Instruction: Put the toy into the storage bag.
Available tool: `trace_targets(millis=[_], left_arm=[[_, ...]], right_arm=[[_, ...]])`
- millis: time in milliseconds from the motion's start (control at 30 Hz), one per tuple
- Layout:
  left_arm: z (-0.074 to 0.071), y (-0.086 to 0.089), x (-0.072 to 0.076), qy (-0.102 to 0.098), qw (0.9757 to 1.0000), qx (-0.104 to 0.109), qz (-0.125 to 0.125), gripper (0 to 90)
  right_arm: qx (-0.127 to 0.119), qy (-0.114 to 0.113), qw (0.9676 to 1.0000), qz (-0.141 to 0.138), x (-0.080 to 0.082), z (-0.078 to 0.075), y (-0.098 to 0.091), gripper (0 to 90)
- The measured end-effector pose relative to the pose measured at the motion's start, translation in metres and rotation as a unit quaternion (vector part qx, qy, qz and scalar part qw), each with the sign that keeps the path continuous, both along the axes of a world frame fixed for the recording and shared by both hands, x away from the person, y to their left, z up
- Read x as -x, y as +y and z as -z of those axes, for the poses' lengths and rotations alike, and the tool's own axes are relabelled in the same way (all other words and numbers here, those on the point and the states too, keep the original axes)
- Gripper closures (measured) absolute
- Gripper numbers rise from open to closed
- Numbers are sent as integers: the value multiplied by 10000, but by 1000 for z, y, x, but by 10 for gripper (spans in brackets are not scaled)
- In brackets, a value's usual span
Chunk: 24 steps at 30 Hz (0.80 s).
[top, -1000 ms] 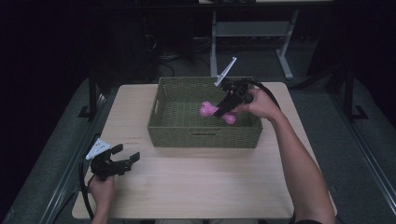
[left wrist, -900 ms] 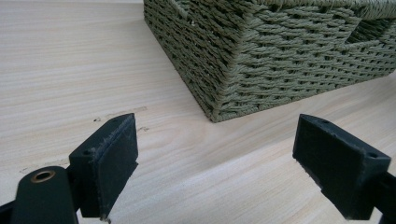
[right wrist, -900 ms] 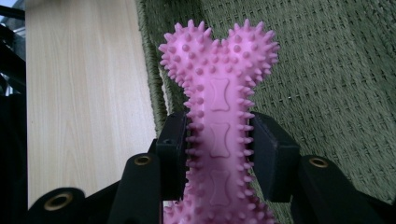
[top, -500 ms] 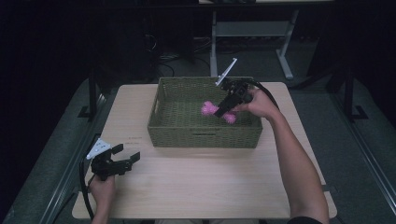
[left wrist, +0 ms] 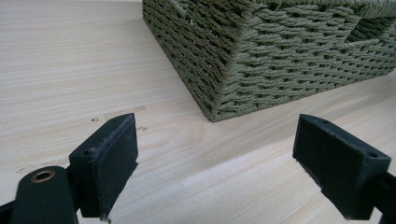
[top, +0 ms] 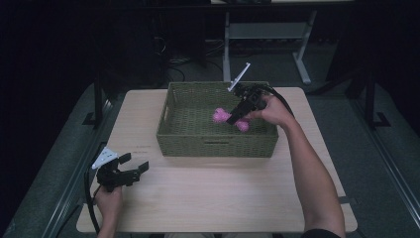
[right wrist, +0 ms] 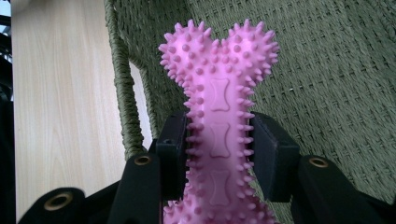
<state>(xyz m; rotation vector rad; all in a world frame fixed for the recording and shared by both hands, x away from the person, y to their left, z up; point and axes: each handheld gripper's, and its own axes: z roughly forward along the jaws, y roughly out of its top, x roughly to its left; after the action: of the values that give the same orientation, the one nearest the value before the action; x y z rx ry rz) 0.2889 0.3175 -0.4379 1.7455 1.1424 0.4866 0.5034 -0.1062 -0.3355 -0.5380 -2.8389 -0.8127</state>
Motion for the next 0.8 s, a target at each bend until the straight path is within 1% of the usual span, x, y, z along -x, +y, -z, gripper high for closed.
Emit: trace_targets(millis=[367, 400, 433, 600, 633, 667, 767, 800], left_arm=[[0, -1, -1, -2, 10000, -15, 3, 136], [0, -1, -1, -15, 10000, -18, 6, 136], [0, -1, -1, -12, 10000, -17, 9, 136], [-1, 0, 0, -11, 10000, -42, 25, 136], [0, 0, 0, -13, 10000, -27, 6, 136], [0, 0, 0, -13, 10000, -27, 6, 136], [0, 0, 0, -19, 10000, -26, 4, 136], [0, 0, 0, -19, 10000, -26, 4, 136]], right_arm=[[49, 15, 10000, -3, -1, 5, 2, 583], [69, 27, 10000, -24, -1, 6, 2, 583], [143, 28, 9999, -24, -1, 9, 4, 583], [135, 63, 9999, -34, -2, 14, 6, 583], [136, 111, 9998, -18, -2, 17, 7, 583], [136, 111, 9998, -18, -2, 17, 7, 583], [191, 153, 9997, -15, -1, 24, 8, 582], [191, 153, 9997, -15, -1, 24, 8, 582]])
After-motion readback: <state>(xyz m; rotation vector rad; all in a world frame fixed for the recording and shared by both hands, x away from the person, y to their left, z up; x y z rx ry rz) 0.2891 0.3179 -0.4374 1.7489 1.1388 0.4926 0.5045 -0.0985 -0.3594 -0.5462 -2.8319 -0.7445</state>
